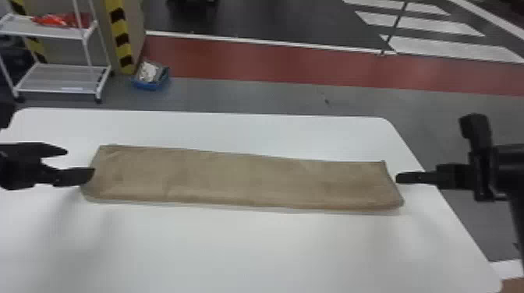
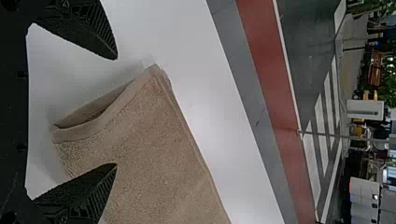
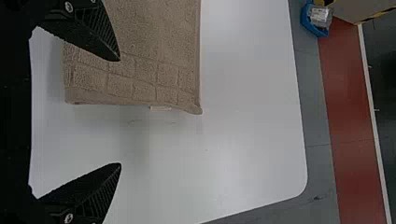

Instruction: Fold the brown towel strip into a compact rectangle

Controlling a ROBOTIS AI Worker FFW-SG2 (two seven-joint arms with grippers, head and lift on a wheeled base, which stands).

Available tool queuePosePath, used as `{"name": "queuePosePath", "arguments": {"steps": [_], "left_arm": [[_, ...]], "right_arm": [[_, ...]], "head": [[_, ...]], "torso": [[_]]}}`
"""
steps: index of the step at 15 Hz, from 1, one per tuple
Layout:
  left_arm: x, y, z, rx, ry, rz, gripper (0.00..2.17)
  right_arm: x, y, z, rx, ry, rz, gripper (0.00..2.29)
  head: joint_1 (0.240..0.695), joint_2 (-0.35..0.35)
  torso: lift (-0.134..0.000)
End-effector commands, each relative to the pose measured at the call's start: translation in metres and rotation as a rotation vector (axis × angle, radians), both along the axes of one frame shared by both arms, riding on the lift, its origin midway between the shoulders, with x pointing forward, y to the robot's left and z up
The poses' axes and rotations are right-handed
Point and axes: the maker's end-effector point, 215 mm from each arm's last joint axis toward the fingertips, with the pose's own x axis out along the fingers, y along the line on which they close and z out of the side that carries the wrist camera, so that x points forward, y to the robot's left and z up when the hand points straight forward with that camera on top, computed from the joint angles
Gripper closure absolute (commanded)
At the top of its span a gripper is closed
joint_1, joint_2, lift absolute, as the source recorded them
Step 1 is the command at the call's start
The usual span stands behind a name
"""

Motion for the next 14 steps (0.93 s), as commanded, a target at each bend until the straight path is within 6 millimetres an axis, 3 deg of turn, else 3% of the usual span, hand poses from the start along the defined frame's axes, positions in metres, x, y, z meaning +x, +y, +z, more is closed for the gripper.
{"name": "queuePosePath", "arguments": {"steps": [1, 8, 14], "left_arm": [[-0.001, -0.001, -0.001, -0.002, 0.002, 0.0, 0.07], [0.0, -0.004, 0.001, -0.007, -0.004, 0.0, 0.07], [-0.006, -0.003, -0.012, -0.032, 0.058, 0.065, 0.08]], "right_arm": [[-0.001, 0.001, -0.001, 0.001, 0.002, 0.001, 0.08], [-0.005, 0.002, -0.007, 0.006, 0.014, -0.004, 0.08], [-0.005, 0.0, -0.004, 0.005, 0.014, -0.007, 0.08]], "head": [[0.695, -0.193], [0.695, -0.195], [0.695, -0.195]], "torso": [[-0.12], [-0.12], [-0.12]]}}
